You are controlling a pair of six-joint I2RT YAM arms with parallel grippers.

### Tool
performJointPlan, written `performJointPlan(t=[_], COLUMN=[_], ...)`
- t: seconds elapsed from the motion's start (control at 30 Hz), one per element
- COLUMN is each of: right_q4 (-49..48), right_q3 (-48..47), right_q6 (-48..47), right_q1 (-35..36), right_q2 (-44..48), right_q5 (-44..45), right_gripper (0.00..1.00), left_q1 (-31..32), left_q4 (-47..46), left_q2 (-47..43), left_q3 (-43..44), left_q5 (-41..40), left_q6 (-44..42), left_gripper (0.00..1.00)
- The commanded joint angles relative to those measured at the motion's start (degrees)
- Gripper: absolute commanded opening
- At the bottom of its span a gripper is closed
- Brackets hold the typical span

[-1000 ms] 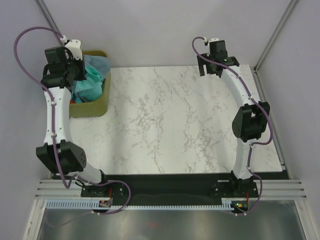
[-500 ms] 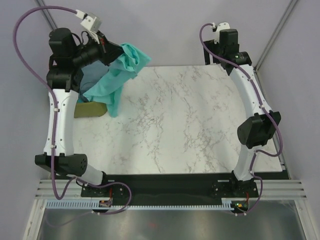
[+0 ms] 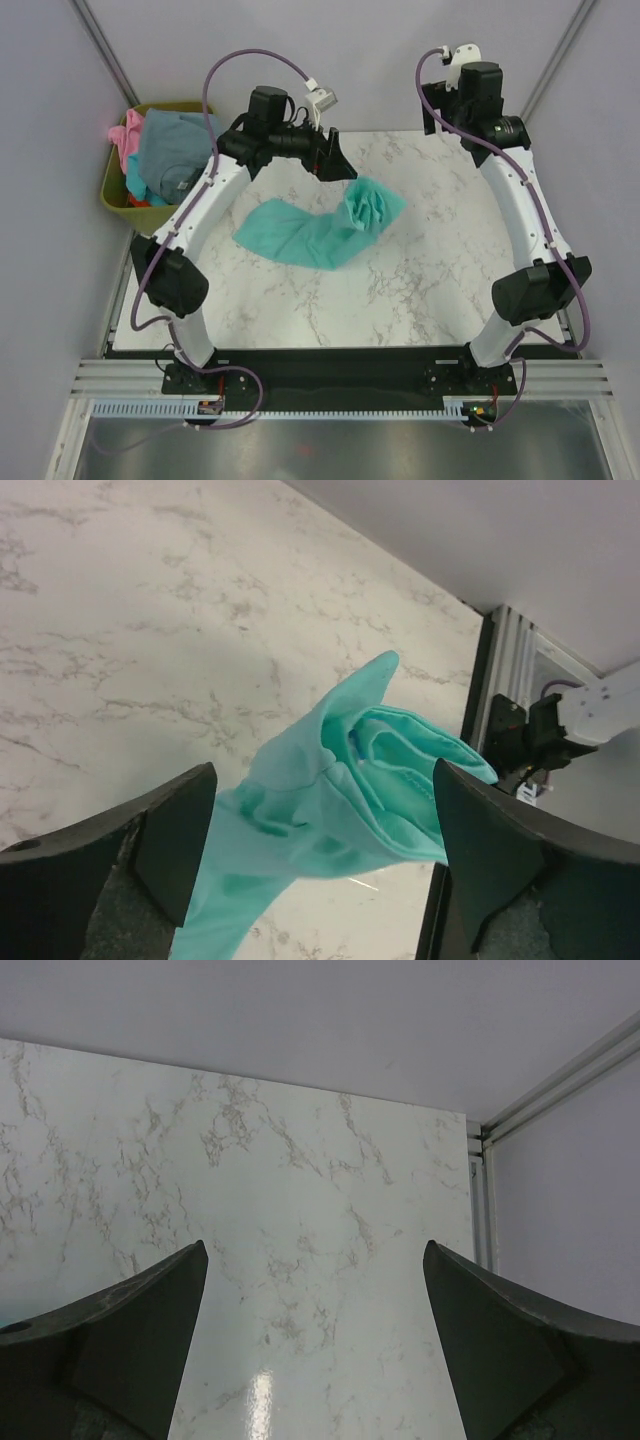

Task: Fold and stack the t-shirts
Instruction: Move the tshirt to the center of the board, then flatten the tshirt out

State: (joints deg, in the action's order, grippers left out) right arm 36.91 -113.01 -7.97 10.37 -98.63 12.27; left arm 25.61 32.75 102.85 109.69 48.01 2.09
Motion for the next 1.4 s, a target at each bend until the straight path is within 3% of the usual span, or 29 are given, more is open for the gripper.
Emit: performJointPlan(t=[0.0,0.07,0.23,0.33,0.4,0.5,0.7,1.13,1.2,1.3,1.33,1.37], right_q4=[0.2,1.7,6.7,14.1,20.1,24.0,26.2,26.1,28.4,28.7,28.7,28.8], right_q3=[2.5,4.3,9.5,10.8,11.3,13.9,15.1,16.7,16.8,17.7,17.5,16.3], right_q6=[-1.2,-2.0,-7.6,-13.7,-15.7,-18.2,-15.9,-14.8,-15.4,-16.1,-16.2,-15.9], right_q1=[-0.2,-0.1,-0.2,0.3,1.4,3.3,4.4,-0.5,-1.1,-1.7,-1.8,-1.8], right_q2=[2.7,3.3,2.2,-1.0,-4.5,-8.8,-16.1,-16.9,-18.1,-18.7,-19.0,-19.4], right_q5=[-1.2,-5.1,-15.3,-28.9,-35.9,-39.9,-38.5,-32.1,-32.3,-34.1,-34.3,-34.6], right_gripper=[0.98,0.98,0.94,0.91,0.90,0.86,0.86,0.86,0.86,0.70,0.51,0.38], left_q1=[-2.5,-5.9,-12.2,-12.4,-12.3,-12.2,-12.5,-15.7,-15.8,-16.3,-16.4,-16.5], left_q4=[1.6,1.9,4.7,7.4,7.5,6.7,6.7,6.7,8.7,8.8,8.9,9.0], left_q2=[2.6,1.4,-7.0,-9.5,-10.7,-12.7,-11.1,-0.7,0.6,2.4,3.1,3.2], left_q3=[2.1,-0.7,-17.9,-26.0,-31.5,-36.6,-38.0,-31.8,-30.7,-29.4,-29.1,-28.6], left_q5=[-4.5,-5.6,-9.7,-21.1,-24.4,-28.9,-28.9,-28.9,-36.6,-35.8,-36.1,-36.1], left_q6=[-0.5,-1.0,-4.1,-7.4,-9.4,-12.4,-12.4,-12.4,-14.0,-13.2,-13.1,-13.2], left_gripper=[1.00,0.99,1.00,0.99,0.97,0.95,0.95,0.95,0.99,0.98,0.98,0.98])
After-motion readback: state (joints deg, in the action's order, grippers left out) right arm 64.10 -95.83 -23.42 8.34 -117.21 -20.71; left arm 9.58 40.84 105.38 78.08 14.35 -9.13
